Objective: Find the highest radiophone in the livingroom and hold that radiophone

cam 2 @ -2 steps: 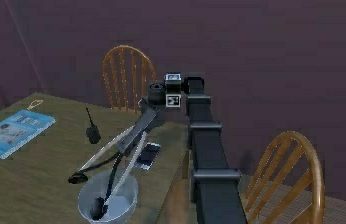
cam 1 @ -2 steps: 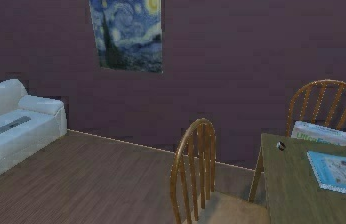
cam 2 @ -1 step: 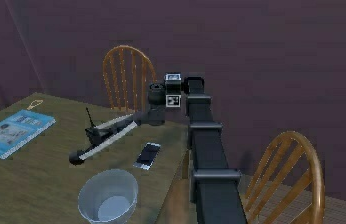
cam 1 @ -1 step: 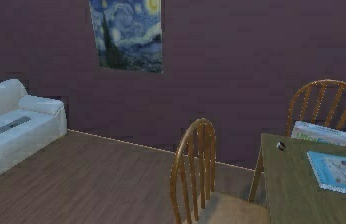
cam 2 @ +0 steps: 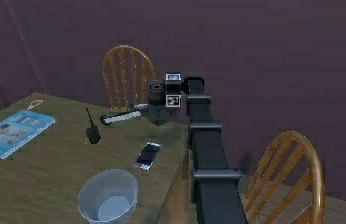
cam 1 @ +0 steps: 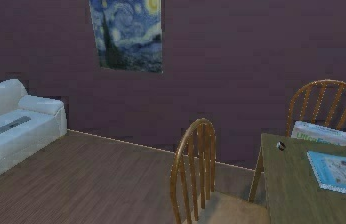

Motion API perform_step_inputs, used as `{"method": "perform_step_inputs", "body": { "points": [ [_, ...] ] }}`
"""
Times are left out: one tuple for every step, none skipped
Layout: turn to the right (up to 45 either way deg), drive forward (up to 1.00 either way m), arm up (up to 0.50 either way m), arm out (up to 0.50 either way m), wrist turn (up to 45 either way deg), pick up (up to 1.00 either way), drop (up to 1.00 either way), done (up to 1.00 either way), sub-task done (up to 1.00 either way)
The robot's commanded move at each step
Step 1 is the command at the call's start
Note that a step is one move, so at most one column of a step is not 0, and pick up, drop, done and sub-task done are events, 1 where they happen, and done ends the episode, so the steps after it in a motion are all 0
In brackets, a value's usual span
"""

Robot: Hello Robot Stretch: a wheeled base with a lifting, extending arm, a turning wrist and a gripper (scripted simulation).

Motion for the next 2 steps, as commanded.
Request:
{"method": "perform_step_inputs", "body": {
  "points": [
    [0.0,0.0,0.0,0.0,24.0,0.0,0.0,0.0,0.0],
    [0.0,0.0,-0.3,0.0,0.0,0.0,0.0,0.0,0.0]
  ]
}}
